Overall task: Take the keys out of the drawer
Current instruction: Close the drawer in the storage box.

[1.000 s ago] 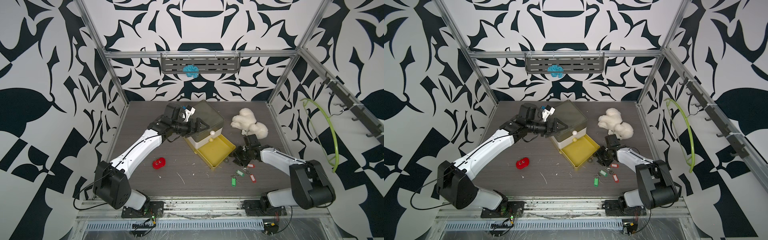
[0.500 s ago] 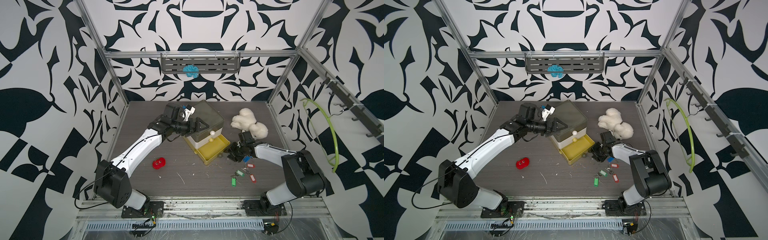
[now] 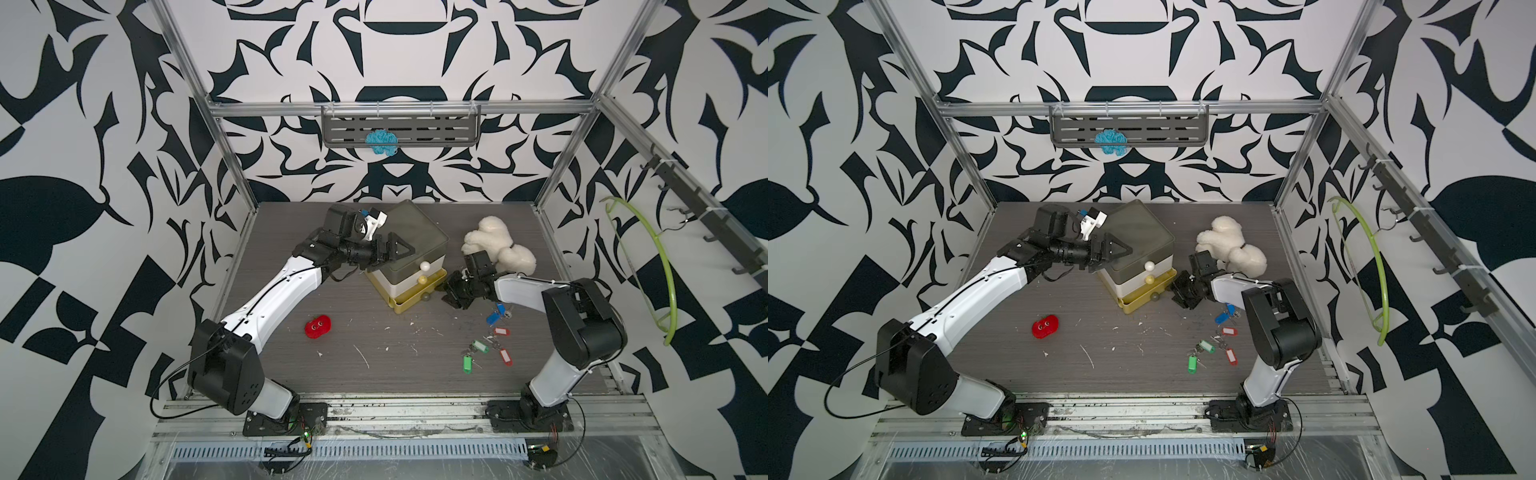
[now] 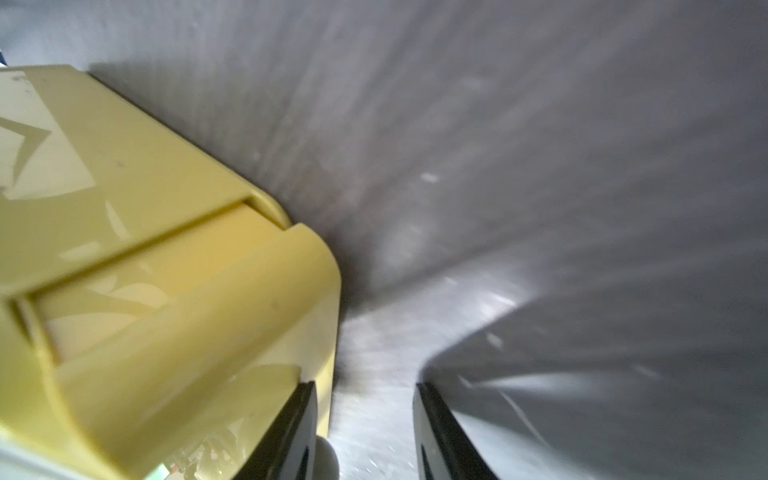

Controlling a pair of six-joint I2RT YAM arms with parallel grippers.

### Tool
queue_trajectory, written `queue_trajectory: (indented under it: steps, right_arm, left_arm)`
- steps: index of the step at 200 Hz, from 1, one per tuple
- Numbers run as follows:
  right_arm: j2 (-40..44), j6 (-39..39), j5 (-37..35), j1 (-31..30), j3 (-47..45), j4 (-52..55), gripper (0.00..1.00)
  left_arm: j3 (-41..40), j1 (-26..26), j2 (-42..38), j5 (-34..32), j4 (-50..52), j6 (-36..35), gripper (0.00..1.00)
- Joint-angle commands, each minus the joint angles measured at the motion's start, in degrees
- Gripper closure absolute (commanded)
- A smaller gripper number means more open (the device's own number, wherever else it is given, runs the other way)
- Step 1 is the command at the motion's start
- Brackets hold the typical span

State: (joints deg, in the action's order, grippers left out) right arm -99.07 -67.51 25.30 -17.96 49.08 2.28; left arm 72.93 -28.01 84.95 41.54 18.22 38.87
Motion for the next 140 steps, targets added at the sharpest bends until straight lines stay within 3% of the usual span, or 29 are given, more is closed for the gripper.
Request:
queue_trajectory:
  steps: [1,79,140]
  right_arm:
    - [-2.05,-0.90,-0.12,-0.89,2.67,-0.76,0.56]
    - [-6.79,-2.64,1.42,-1.73,5.97,-3.08,0.56]
    - [-3.22,-1.36,1.27,-1.23,3.77,-0.16,0.56]
  left_arm:
    - [-0.95,0.50,1.38,0.12,2.26,-1.26,0.01]
    - [-1.07,0.76,1.62,-0.08,2.17,-1.29,0.01]
    - [-0.98,0.84,0.28,-1.36,1.91,-1.84,0.01]
